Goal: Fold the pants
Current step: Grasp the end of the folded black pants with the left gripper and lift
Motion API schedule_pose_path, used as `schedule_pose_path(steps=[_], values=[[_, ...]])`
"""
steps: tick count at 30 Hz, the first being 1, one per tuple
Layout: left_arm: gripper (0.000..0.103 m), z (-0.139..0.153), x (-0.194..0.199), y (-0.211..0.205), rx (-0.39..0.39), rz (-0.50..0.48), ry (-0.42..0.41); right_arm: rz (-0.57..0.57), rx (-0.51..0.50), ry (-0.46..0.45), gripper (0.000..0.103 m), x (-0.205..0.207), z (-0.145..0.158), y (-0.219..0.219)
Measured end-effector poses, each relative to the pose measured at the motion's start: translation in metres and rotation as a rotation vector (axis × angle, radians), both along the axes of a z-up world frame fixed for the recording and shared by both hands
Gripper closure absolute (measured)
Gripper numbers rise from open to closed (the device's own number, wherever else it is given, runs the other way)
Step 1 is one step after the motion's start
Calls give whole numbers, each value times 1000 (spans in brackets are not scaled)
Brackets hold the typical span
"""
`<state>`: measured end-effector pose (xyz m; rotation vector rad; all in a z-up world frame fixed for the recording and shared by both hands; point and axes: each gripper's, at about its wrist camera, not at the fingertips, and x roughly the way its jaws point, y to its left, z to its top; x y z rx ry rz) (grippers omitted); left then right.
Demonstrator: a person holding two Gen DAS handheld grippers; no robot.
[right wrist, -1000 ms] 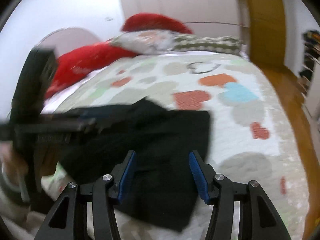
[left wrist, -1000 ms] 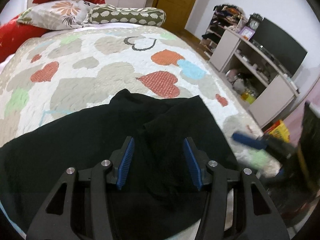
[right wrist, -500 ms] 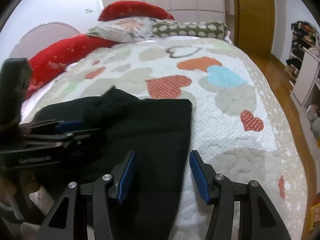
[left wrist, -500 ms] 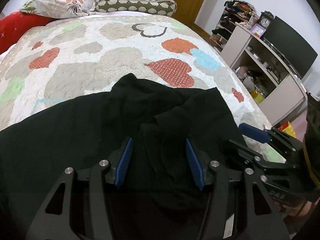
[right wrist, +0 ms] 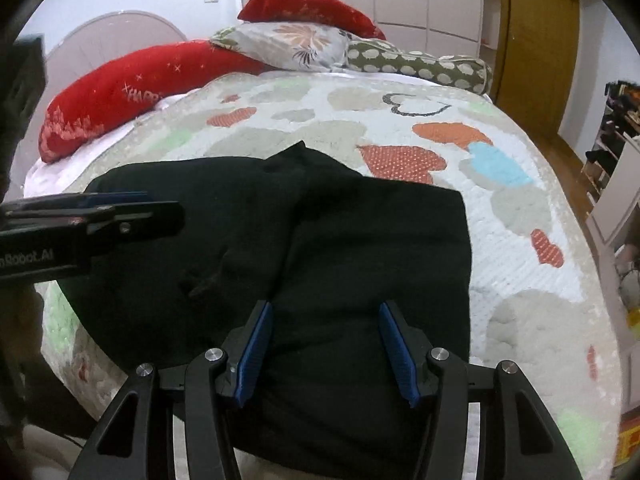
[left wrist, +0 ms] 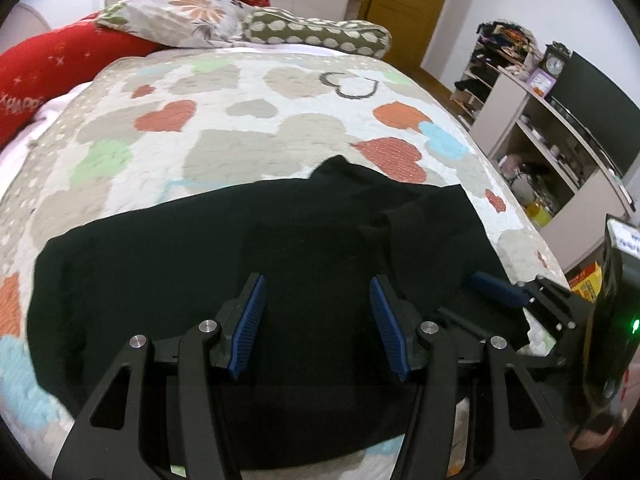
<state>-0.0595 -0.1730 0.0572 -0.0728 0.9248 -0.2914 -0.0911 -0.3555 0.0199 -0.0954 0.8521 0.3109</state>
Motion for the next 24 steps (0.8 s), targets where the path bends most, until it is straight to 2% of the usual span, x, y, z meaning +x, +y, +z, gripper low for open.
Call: schedule_pose_path(steps=[6,12,16,20,22,24], values=[[49,6,-13,24,-19,61,-15,2,47,-27,50,6,17,-4],[49,8,-21,47,-18,117,-15,35,28,39,50,22,-3,10],[49,8,-29,64,-24,160,-13,36,49,34,49,22,15,7],[49,7,-36,86,-46,222,-8,105,89,-3,48,26,35,25],[49,8,-43,100,-73,260,-9,144,111,7,43,30,37,37],[49,9,-53,114,-98,300,-17,198,135,21,43,36,39,58]])
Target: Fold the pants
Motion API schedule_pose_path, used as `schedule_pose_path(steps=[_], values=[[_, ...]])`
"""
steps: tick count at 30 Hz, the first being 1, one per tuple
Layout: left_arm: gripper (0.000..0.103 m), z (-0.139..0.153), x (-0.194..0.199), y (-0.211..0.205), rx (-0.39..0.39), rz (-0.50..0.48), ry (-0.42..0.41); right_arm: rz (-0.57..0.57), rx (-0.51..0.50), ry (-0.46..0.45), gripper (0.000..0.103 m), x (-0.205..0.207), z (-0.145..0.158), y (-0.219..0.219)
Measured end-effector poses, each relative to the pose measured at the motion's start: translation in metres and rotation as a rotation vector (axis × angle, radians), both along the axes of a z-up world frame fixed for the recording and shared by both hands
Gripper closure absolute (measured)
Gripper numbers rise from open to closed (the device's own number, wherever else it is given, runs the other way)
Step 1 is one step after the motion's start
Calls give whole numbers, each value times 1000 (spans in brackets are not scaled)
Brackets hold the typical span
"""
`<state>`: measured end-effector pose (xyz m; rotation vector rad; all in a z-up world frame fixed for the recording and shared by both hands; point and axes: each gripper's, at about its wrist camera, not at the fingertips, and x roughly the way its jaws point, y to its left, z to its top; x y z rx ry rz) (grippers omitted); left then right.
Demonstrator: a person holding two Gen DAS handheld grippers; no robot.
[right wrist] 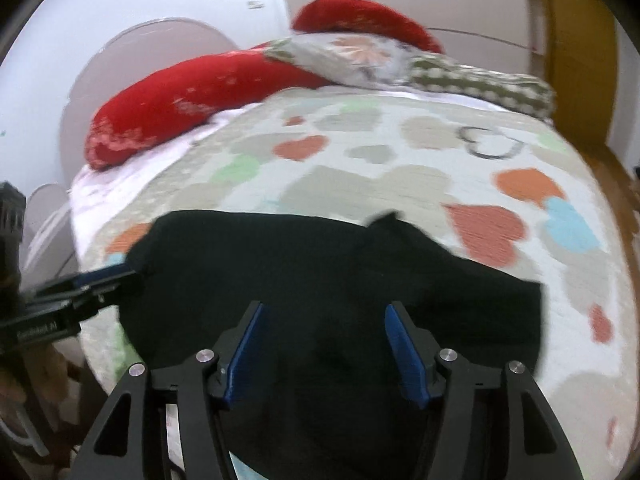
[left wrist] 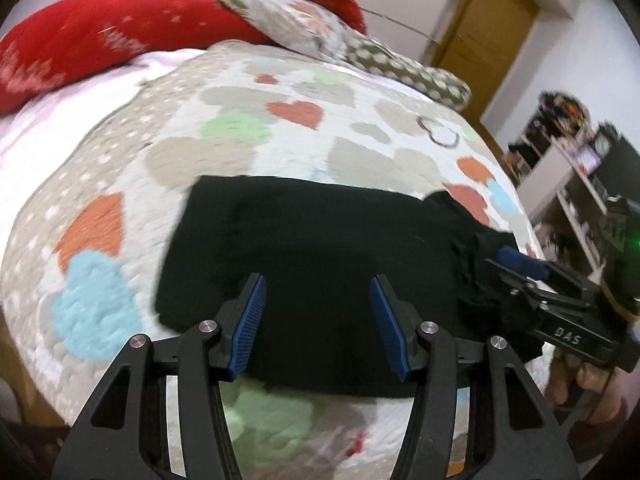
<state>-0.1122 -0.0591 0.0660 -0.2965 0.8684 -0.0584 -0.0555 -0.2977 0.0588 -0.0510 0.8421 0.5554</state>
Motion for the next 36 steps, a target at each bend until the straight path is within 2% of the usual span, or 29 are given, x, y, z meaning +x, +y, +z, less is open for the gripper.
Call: schedule_pose_path(steps=[6,10,14,16,18,23,25,26,27,29,30,33,36], values=[[49,-23,-31,42,-93,151,39,140,41,2,39,17,4,60],[49,-38,-30,50,-147,180,67,214,36,19,38,37,-1,102],[49,-49,-22,53,-210,190,74,295,-26,22,37,53,-8,139],[45,-53,-18,52,-218,187,82,337,-55,20,36,61,-12,158],[33,-55,-15,51,-241,181,66,371,-62,26,35,69,-16,173],[30,-62,-8,56,-300,190,32,454,-65,77,30,83,-40,208],[30,-64,-7,59,-318,191,13,461,-10,110,56,87,-46,209],[33,-63,-6,59,-323,192,8,444,10,125,58,90,-48,207],[52,-60,-6,60,-320,198,-1,423,37,132,64,92,-47,202],[71,-48,-6,59,-292,189,-32,401,110,136,72,91,-36,186],[71,-41,-8,57,-288,173,-57,391,143,127,76,90,-28,178],[72,-4,-14,39,-247,101,-164,350,275,62,77,82,12,135],[72,36,-19,-3,-174,-38,-276,287,381,-2,77,73,46,82]])
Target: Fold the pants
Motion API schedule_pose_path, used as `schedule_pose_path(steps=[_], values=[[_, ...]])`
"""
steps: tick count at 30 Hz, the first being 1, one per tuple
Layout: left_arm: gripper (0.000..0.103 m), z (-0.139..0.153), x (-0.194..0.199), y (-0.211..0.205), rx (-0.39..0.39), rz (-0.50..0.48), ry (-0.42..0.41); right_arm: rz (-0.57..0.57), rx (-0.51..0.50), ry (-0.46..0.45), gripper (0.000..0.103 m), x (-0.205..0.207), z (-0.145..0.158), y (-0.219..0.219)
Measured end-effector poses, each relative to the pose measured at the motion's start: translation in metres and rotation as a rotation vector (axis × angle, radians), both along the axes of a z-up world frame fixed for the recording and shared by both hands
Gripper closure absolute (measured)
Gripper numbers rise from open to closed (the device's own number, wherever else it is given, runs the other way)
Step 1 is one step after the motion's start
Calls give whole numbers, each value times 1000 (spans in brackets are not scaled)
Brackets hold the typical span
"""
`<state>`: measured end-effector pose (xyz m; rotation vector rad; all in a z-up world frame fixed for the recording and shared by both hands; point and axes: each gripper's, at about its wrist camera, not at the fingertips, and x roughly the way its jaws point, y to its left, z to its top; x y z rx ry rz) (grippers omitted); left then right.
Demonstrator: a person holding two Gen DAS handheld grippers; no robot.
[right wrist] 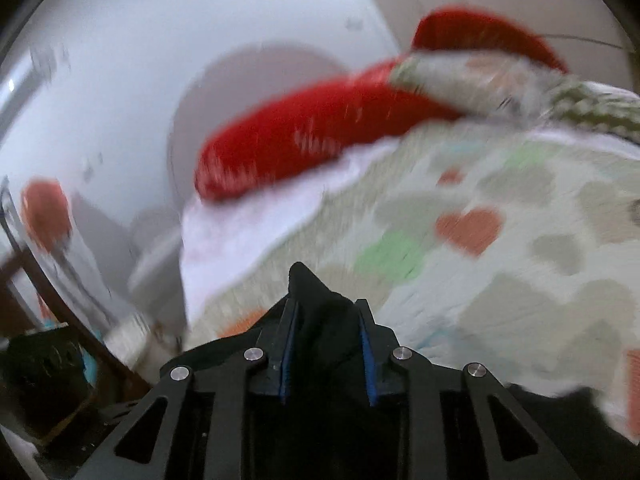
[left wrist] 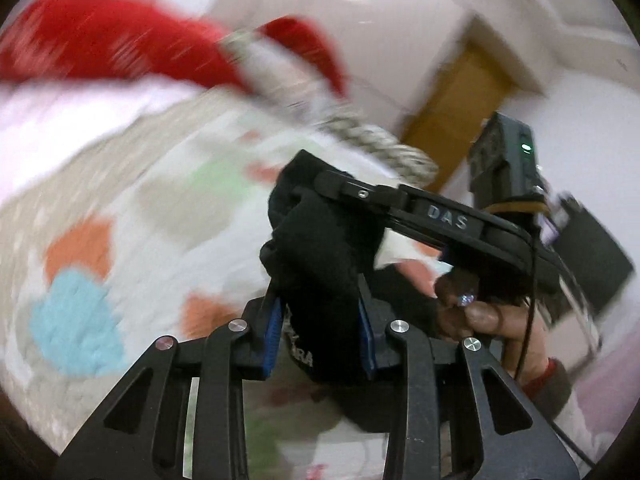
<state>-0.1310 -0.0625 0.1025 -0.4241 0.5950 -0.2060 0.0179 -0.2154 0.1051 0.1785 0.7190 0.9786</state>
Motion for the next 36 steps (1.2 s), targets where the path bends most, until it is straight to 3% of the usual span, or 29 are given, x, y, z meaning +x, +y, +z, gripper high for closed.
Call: schedule_pose_path(steps=[2,5,6,7,8,12,14,16,18,19,24,27,29,30,31,32,34,36], values=[[72,16,3,-31,10,-104,-50,-90,67,-12,77,-10,16,-54],[72,18,7,-87,28,-275,-73,-242,78,-1,77,-24,16,-121],[72,10,11,-113,42,-346,-59,-349,63,27,70,-29,7,-154],[72,4,16,-127,48,-384,-44,-411,50,45,53,-31,2,-170],[72,-6,20,-144,56,-434,-15,-496,33,79,46,-34,-7,-192],[72,-44,35,-186,123,-566,152,-640,90,230,39,-54,-42,-257],[71,-38,29,-183,140,-566,125,-671,110,247,37,-64,-48,-271],[63,-22,26,-167,109,-576,87,-659,126,258,32,-70,-54,-270],[43,-8,22,-148,90,-547,49,-612,122,267,31,-71,-57,-260],[39,-4,21,-141,92,-530,31,-584,116,268,31,-71,-58,-251],[37,-2,22,-119,181,-478,0,-523,79,302,26,-66,-73,-229],[37,-14,27,-112,204,-436,37,-499,85,352,25,-62,-87,-217],[37,-28,33,-110,215,-422,73,-486,58,335,25,-60,-90,-206],[37,-35,33,-111,214,-422,94,-481,38,318,37,-60,-91,-201],[37,-44,37,-111,214,-415,131,-474,21,302,63,-59,-91,-197],[37,-49,39,-112,211,-407,153,-469,5,284,73,-59,-89,-192],[37,-50,38,-112,212,-393,156,-464,-11,216,82,-65,-74,-187],[37,-42,38,-112,203,-398,133,-471,-44,137,83,-73,-55,-187]])
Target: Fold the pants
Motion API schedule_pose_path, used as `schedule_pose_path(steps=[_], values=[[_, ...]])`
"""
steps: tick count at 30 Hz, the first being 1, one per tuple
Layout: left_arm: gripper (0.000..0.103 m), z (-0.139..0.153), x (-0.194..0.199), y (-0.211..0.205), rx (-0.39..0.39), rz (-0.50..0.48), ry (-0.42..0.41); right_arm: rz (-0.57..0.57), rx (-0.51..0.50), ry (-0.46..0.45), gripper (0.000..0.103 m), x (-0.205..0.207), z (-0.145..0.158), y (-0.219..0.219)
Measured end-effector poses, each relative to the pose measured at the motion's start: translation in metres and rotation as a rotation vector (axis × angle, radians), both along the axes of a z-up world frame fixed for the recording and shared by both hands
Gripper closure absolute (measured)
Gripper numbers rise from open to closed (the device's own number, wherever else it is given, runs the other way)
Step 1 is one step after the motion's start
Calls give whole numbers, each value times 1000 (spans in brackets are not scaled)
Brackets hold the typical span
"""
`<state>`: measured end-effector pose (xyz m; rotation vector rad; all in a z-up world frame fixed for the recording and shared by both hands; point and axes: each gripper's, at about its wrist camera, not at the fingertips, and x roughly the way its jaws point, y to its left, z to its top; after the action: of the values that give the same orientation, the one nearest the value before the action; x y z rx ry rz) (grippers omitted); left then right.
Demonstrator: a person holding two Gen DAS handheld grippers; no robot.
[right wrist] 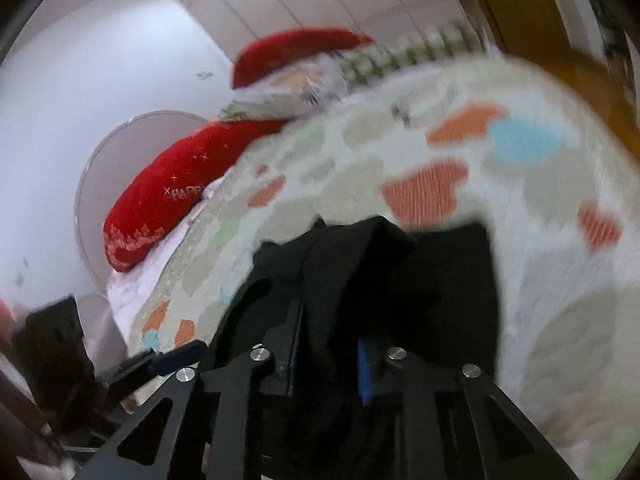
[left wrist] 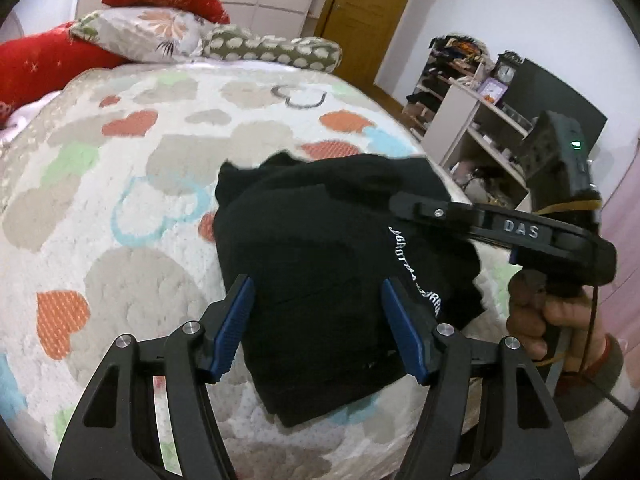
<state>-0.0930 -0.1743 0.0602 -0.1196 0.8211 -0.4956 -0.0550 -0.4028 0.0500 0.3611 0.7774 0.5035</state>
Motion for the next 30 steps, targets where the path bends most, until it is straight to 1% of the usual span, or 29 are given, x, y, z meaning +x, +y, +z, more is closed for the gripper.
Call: schedule_pose_path(steps=[2,4,6,7,8,9,10,11,12,13,14,15,16,17,19,20,22,24,27,30], values=[[37,11,1,1,-22,3,-33,-27,-18,-48,83,-5,17,-10],[37,15,5,-2,-36,4,-41,-65,-60,-44,83,-5,20,-21],[37,10,9,-8,-38,-10,-16,-89,-78,-2,83,-4,10,-32],[37,2,11,-15,-18,-23,8,-102,-78,31,82,-1,2,-36],[37,-6,12,-20,7,-32,29,-126,-98,94,81,4,-13,-42],[37,-12,13,-24,22,-37,44,-147,-119,128,71,5,-20,-46],[37,-18,13,-26,35,-39,60,-168,-129,147,57,5,-22,-49],[37,-18,12,-25,34,-35,57,-187,-115,149,54,2,-19,-56],[37,-17,11,-23,25,-37,56,-189,-101,133,53,0,-13,-60],[37,-14,12,-20,14,-37,59,-197,-103,108,53,-2,-5,-62],[37,-11,13,-17,5,-30,56,-210,-126,69,53,-3,7,-62],[37,-9,14,-15,4,-19,48,-210,-156,8,53,-4,22,-57],[37,-6,15,-12,5,-5,38,-197,-161,-20,53,-5,29,-55],[37,-6,16,-12,4,0,38,-153,-153,-63,53,-1,40,-42],[37,-10,16,-13,3,-7,53,-74,-138,-83,53,9,46,-21],[37,-14,16,-16,12,-11,64,-10,-145,-78,53,19,45,-3],[37,-17,14,-17,12,-12,68,50,-191,-72,53,31,38,23],[37,-19,13,-18,1,-13,76,89,-290,-42,54,52,20,53],[37,-20,13,-19,2,-15,72,92,-471,29,54,80,-11,80],[35,-24,15,-18,-9,-10,78,67,-564,39,54,99,-27,85]])
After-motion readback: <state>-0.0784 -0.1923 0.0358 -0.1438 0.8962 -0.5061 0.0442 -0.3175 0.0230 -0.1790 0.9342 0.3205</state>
